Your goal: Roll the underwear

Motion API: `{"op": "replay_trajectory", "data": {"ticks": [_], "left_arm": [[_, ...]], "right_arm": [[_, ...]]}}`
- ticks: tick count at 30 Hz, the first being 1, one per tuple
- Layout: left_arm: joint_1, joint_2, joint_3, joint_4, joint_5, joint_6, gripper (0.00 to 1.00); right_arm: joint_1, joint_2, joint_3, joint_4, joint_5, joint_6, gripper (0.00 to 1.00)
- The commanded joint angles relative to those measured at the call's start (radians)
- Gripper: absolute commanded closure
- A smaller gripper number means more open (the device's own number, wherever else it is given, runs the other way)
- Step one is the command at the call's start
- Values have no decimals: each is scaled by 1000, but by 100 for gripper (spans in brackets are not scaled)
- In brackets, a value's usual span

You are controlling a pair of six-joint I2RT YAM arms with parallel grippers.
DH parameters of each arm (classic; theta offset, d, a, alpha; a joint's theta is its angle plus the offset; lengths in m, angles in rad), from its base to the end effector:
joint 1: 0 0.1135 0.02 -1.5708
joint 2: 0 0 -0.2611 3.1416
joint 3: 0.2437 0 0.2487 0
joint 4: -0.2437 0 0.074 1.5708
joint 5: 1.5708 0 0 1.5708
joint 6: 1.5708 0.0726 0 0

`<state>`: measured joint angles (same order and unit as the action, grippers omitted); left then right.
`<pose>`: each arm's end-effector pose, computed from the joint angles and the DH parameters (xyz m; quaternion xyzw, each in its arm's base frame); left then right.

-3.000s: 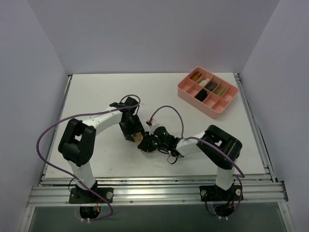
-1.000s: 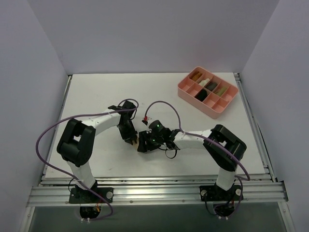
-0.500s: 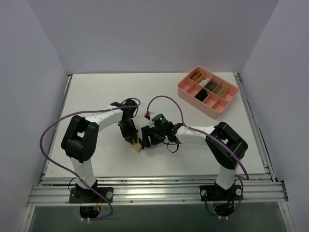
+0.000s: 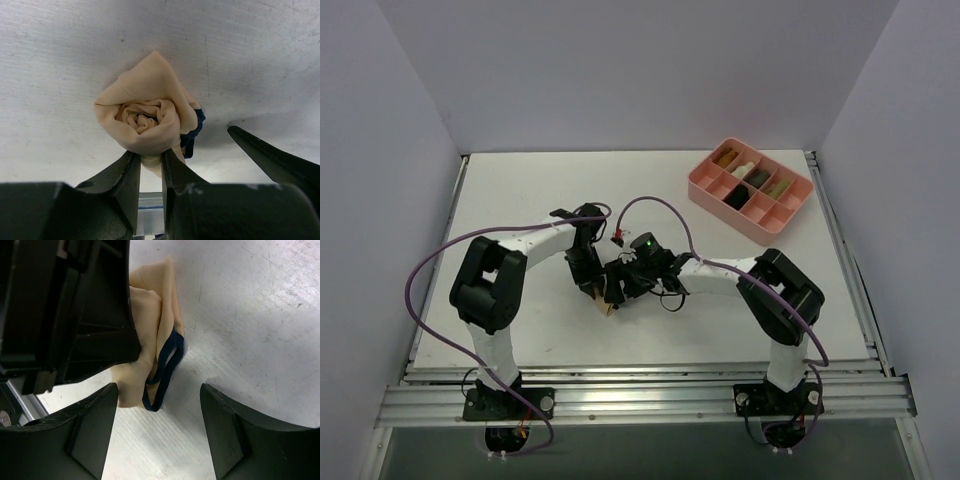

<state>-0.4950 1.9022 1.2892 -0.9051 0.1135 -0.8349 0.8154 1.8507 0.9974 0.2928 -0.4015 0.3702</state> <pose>0.2993 -0.1709 0.1247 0.1673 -0.9839 0.0609 0.0143 0.2641 0.3218 0.1472 -0.2834 0.8151 0.4097 0.2958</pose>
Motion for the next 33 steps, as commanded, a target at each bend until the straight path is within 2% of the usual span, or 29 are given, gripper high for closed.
{"op": "replay_trajectory", "data": {"ticks": [1,9,18,33], "left_arm": [[3,81,-39,87,-67,-16,76],[3,103,5,41,-72,-24,76],[3,112,16,23,-43,-36,76],[3,136,51,-17,3,-33,76]], "right_arm": [[-4,22,26,42,18,44,38],[54,19,30,5,130,29,41],[223,-114,1,-67,468,-79,43],[355,8,159,-182,710,-312,43]]}}
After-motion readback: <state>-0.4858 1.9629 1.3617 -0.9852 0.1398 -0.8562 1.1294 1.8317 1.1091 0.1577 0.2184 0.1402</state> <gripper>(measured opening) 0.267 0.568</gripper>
